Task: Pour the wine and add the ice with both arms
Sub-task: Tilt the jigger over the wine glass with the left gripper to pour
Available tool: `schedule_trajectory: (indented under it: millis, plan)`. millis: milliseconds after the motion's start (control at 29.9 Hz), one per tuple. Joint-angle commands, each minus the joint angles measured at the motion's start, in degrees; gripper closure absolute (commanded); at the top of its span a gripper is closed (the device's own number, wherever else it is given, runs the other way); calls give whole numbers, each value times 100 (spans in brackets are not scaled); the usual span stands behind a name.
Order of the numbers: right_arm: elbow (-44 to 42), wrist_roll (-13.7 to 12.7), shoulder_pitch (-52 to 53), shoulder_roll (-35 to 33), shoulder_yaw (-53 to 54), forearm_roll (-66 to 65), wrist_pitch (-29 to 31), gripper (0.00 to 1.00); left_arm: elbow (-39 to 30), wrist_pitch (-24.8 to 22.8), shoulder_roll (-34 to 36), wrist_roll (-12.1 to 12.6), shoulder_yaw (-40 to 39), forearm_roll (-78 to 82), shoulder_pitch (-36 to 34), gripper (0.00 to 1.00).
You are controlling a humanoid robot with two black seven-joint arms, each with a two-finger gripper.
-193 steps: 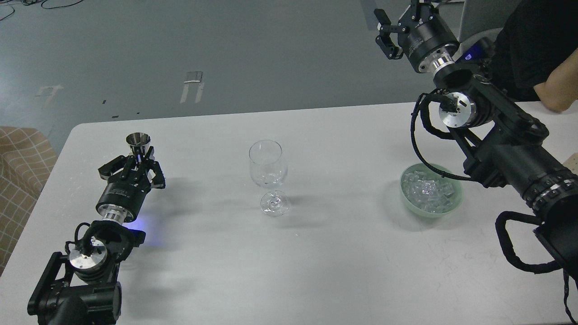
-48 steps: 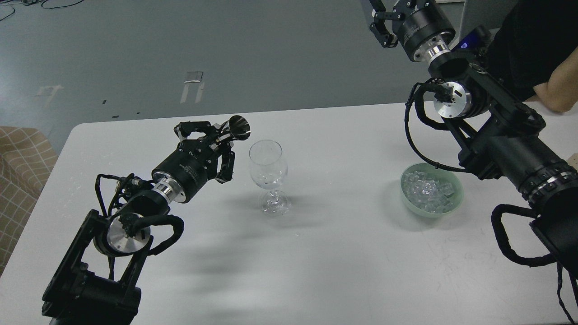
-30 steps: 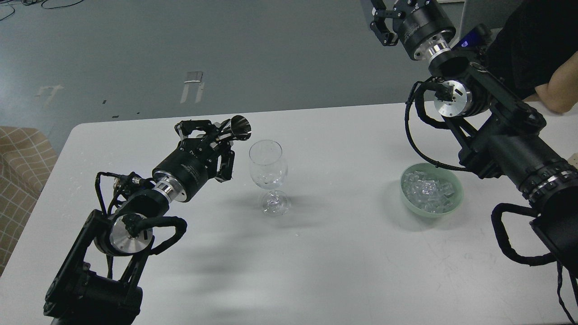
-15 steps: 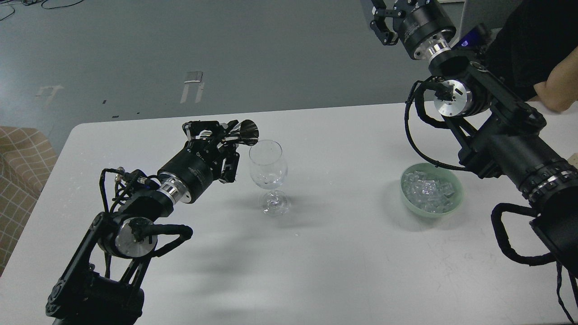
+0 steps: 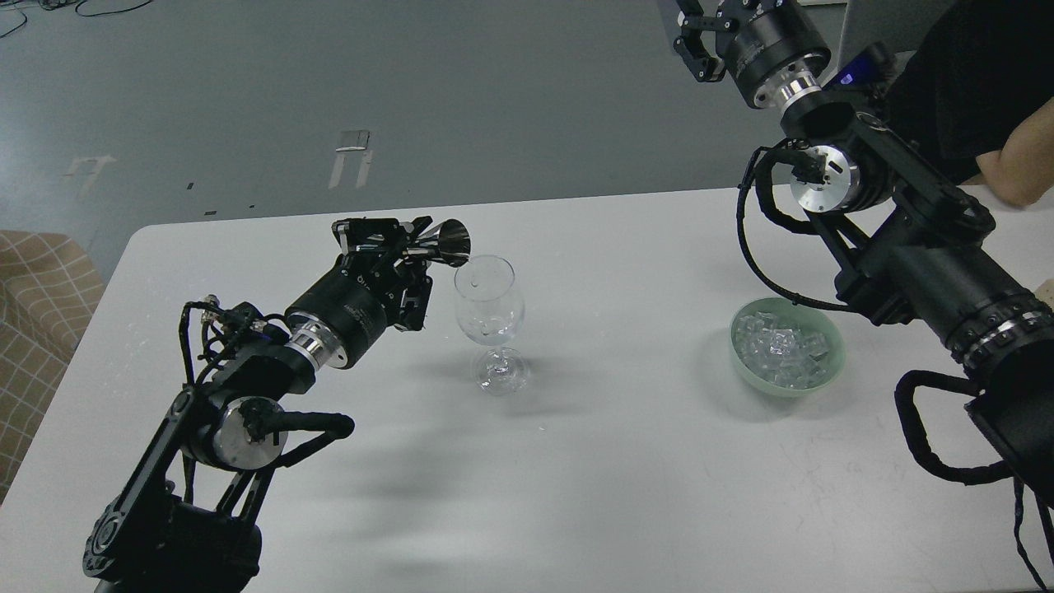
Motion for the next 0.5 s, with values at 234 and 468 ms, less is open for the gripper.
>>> schedule_trajectory:
  millis: [234,468]
  plan:
    - [-9,9,10,1,1,0,0,0,1,-8,9,-11,0,283,-61,100]
    - [-9,0,10,1,1,0,-18,0,1,-26,26,-11,0,590,-131,100]
